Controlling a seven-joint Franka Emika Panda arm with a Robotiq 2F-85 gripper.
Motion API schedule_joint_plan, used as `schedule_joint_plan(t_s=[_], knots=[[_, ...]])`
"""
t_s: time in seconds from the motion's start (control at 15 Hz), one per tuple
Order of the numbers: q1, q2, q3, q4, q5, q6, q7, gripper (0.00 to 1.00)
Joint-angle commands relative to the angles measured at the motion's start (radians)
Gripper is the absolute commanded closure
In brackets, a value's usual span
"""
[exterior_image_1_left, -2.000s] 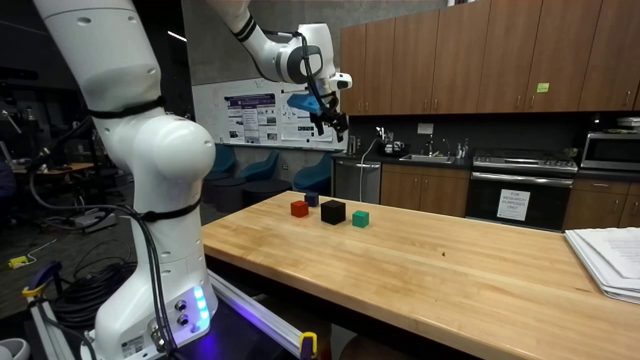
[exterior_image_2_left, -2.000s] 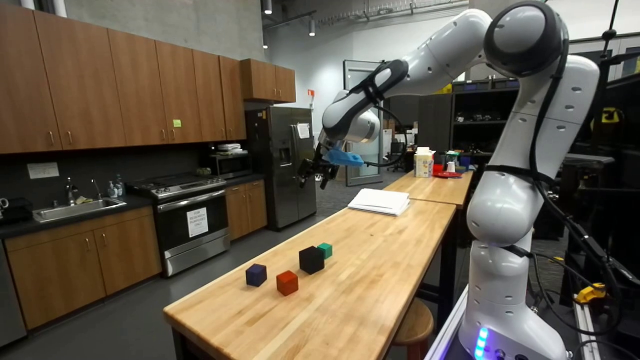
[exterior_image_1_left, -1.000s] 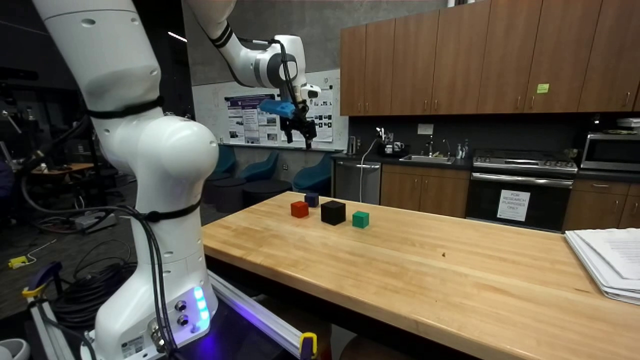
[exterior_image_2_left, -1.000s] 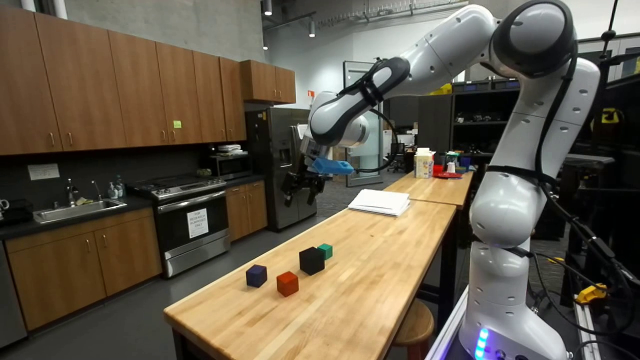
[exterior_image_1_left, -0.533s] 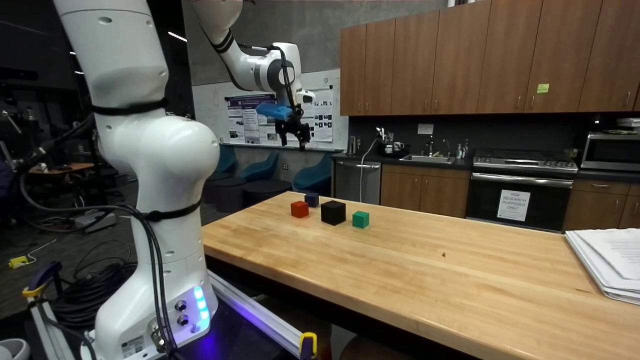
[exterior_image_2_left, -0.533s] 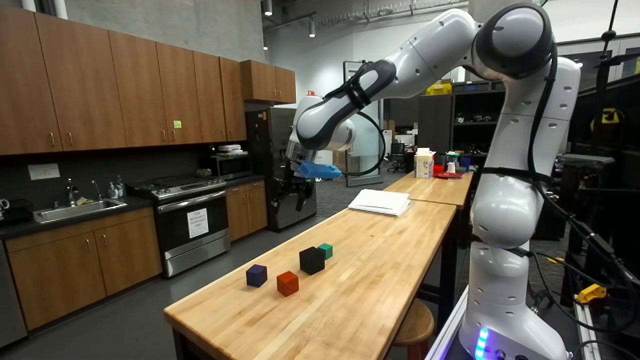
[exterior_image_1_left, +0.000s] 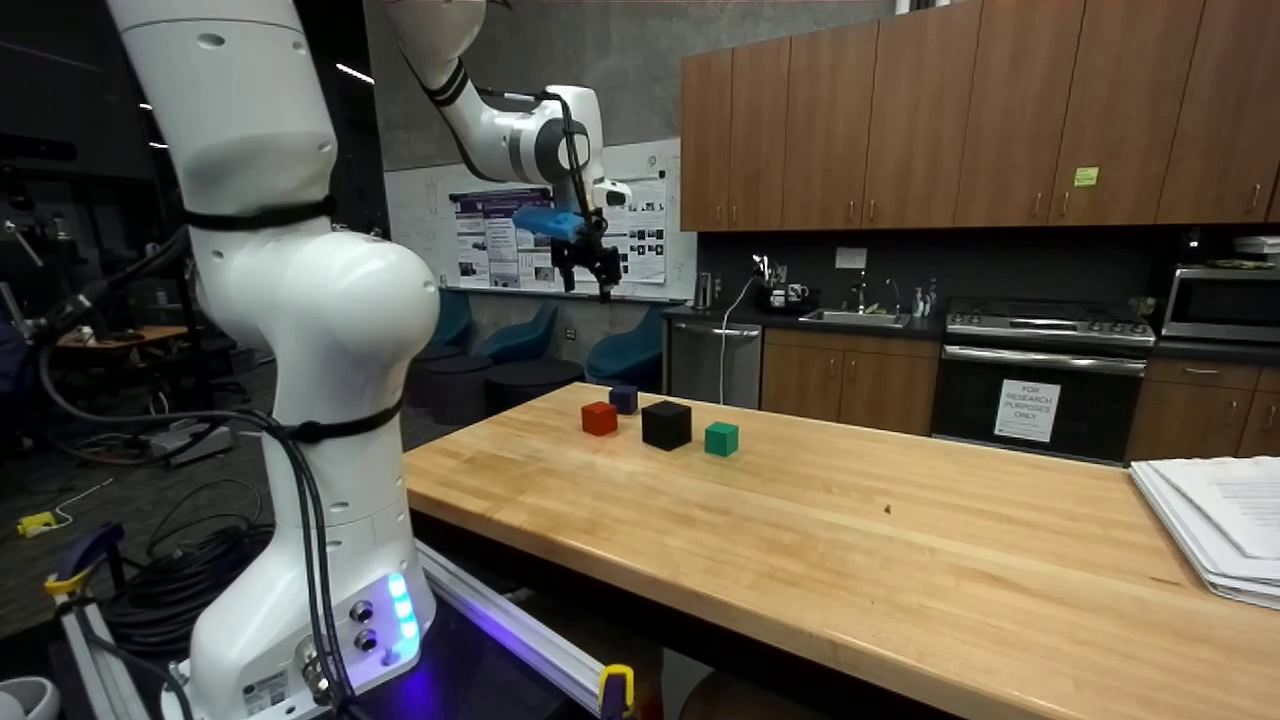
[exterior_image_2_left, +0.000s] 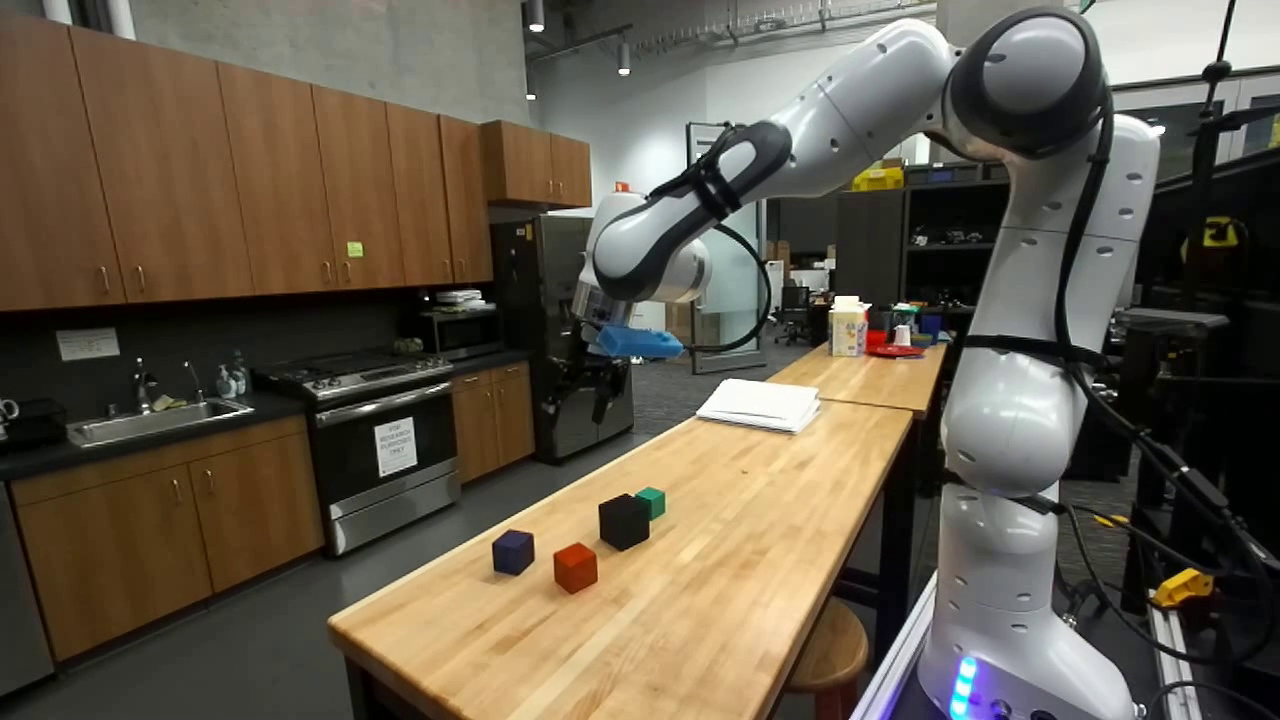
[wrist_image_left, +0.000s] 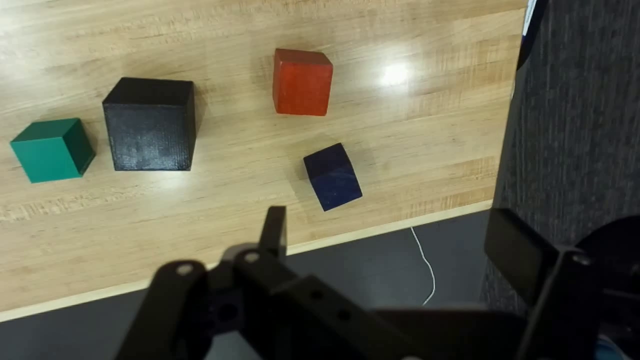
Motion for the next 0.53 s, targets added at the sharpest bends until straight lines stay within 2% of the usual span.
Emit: schedule_joint_plan(t_s=[0.0,0.47], knots=[[0.001,0.048,0.014,0.045,-0.033,0.006,0.085,0.0],[0.014,0.234,0.026,0.197,-0.127,-0.035,0.077,0.0]])
